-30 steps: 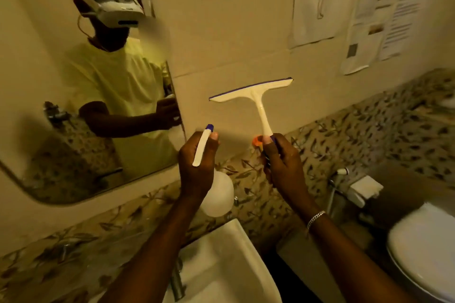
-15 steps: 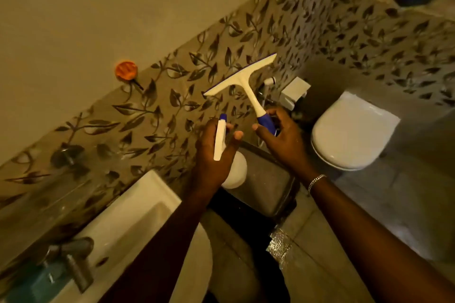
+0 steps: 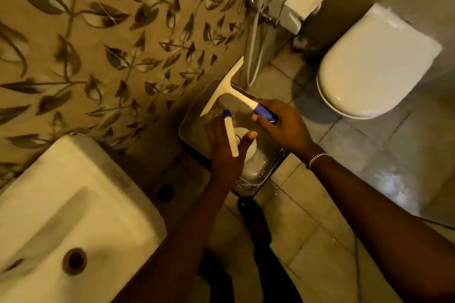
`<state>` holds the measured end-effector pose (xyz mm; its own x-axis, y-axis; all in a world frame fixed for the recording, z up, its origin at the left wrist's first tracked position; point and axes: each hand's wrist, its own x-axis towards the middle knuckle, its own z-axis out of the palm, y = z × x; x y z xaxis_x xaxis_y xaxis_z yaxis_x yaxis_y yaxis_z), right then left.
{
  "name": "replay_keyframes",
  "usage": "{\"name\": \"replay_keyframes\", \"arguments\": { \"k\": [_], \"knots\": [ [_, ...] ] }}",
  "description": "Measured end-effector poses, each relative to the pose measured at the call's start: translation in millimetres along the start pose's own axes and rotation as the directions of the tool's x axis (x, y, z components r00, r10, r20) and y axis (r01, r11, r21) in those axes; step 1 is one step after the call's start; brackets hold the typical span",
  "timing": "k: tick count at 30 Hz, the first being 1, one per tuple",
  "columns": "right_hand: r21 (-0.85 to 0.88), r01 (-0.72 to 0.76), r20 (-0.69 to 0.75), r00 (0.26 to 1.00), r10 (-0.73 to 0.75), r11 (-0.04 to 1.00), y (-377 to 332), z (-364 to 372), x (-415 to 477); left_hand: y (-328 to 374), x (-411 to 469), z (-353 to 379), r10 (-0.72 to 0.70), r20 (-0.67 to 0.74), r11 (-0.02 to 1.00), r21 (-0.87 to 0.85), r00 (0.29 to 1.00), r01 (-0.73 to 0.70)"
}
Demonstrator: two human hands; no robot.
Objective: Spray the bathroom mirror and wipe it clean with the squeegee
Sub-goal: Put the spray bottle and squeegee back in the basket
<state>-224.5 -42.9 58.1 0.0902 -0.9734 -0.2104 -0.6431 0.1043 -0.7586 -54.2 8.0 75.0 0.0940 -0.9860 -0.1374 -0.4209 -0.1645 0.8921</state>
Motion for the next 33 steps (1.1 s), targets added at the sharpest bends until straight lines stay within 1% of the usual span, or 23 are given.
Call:
{"name": "replay_keyframes", "arguments": {
  "k": [2,4,7,11,14,17,21,25,28,31,33],
  "knots": [
    [-0.052,0.0,0.037,0.999,0.002,0.999,22,17,6,-30,1,22,-0.011,-0.028,0.999,0.03,1.0,0.011],
    [-0.088,0.022,0.076,0.997,-0.016,0.996,42,32,10,-56,1,39,-0.058,-0.034,0.997,0.055,0.998,0.059],
    [-0.085,0.036,0.114,0.993,-0.026,0.996,63,45,15,-82,4,55,-0.13,-0.038,0.989,0.063,0.991,0.133],
    [-0.111,0.038,0.164,0.986,-0.019,0.993,76,54,16,-104,8,70,-0.154,-0.038,0.982,0.107,0.987,0.157],
    [-0.128,0.014,0.172,0.985,0.009,0.992,80,55,13,-104,11,78,-0.137,-0.039,0.983,0.113,0.99,0.141],
    [-0.139,0.0,0.184,0.983,0.026,0.99,79,55,12,-100,15,79,-0.15,-0.034,0.983,0.103,0.988,0.153],
    [-0.138,0.006,0.205,0.979,0.023,0.99,78,55,9,-99,12,73,-0.108,-0.015,0.985,0.135,0.994,0.109],
    [-0.192,-0.035,0.226,0.971,0.079,0.981,81,56,3,-103,5,66,-0.073,-0.006,0.975,0.209,0.997,0.073],
    [-0.204,-0.047,0.233,0.968,0.095,0.978,76,52,2,-104,1,57,-0.057,-0.007,0.979,0.195,0.998,0.057],
    [-0.211,-0.052,0.203,0.974,0.096,0.976,69,47,-2,-103,-4,42,-0.064,0.034,0.97,0.236,0.997,0.054],
    [-0.219,-0.042,0.156,0.985,0.078,0.975,59,41,-6,-94,-8,23,-0.038,0.078,0.965,0.263,0.996,0.016]
  ]
}}
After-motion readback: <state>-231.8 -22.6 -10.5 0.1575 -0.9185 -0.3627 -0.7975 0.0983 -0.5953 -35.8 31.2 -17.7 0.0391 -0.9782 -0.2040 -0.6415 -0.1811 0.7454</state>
